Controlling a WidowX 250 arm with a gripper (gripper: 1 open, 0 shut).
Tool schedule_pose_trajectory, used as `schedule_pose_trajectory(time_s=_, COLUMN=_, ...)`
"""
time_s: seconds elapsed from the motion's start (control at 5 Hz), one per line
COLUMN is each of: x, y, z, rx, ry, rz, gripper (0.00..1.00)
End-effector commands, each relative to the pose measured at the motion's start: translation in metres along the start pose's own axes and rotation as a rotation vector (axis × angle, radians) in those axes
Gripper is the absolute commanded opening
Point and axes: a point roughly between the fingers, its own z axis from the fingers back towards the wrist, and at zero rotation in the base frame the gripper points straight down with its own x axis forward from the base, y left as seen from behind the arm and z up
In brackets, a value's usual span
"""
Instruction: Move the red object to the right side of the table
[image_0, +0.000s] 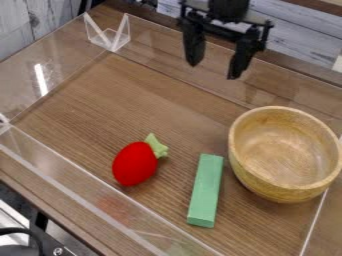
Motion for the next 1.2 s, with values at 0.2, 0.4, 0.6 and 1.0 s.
schedule_pose_trajectory(time_s=0.2, x=-0.011, y=0.025, z=0.026, rx=0.002, ry=-0.070, rz=-0.021, gripper=1.00)
schedule_pose_trajectory(time_s=0.4, x=-0.019, y=0.050, z=0.019, rx=0.001, ry=-0.078, rz=0.015, gripper=1.00)
schedule_pose_trajectory(time_s=0.6, x=-0.018, y=0.053, z=0.012, rx=-0.006, ry=-0.087, rz=0.062, gripper=1.00)
schedule_pose_trajectory(time_s=1.0, x=0.005, y=0.013, z=0.021, rx=0.010, ry=-0.096, rz=0.142, gripper=1.00)
